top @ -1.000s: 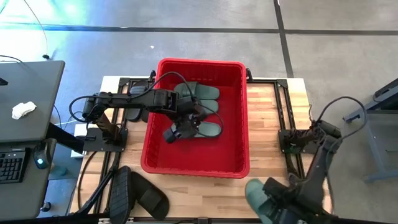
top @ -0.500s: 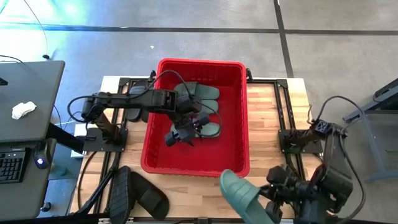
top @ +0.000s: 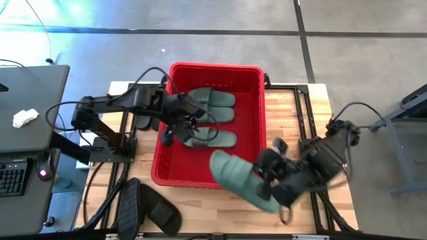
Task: Pick and place slides into bin
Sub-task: Put the green slide into the red container
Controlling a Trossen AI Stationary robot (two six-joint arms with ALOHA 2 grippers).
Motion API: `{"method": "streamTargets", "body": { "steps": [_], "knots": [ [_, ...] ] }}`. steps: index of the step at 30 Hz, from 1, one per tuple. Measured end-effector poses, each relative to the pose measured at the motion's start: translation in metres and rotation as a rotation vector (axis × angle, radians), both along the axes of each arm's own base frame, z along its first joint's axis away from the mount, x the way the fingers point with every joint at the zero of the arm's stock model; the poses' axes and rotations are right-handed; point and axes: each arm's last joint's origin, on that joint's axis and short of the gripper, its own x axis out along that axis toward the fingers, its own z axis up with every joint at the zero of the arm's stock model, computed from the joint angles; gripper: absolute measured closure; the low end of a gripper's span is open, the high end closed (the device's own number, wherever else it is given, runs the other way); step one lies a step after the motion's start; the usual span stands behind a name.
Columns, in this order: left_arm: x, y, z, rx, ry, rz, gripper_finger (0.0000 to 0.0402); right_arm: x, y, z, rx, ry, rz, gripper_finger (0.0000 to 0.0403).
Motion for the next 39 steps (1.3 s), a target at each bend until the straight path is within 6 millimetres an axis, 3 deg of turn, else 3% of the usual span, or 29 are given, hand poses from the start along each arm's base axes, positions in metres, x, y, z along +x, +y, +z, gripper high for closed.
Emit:
{"method": "streamTargets", "body": {
  "steps": [6, 12, 19, 22, 32, 39],
  "knots": [
    [-0.022, 0.021, 0.013, -0.324, -0.047, 0.134, 0.0334, 0.021, -0.034, 0.0, -0.163, 0.067, 0.043, 0.0403],
    [-0.046, 0.064, 0.019, -0.57, -0.063, 0.47, 0.0339, 0.033, -0.059, 0.0, -0.382, 0.157, 0.146, 0.0403],
    [-0.069, 0.109, 0.018, -1.034, -0.073, 0.591, 0.0321, 0.04, -0.08, 0.003, -0.674, 0.26, 0.209, 0.0403],
    [-0.072, 0.123, 0.015, -1.148, -0.059, 0.709, 0.0306, 0.043, -0.09, 0.004, -0.767, 0.311, 0.215, 0.0403],
    [-0.053, 0.152, -0.008, -1.246, -0.01, 0.852, 0.0237, 0.052, -0.132, 0.005, -0.863, 0.432, 0.142, 0.0403],
    [-0.032, 0.171, -0.016, -1.292, -0.079, 0.833, 0.019, 0.06, -0.143, -0.007, -0.86, 0.507, 0.191, 0.0403]
  ]
}}
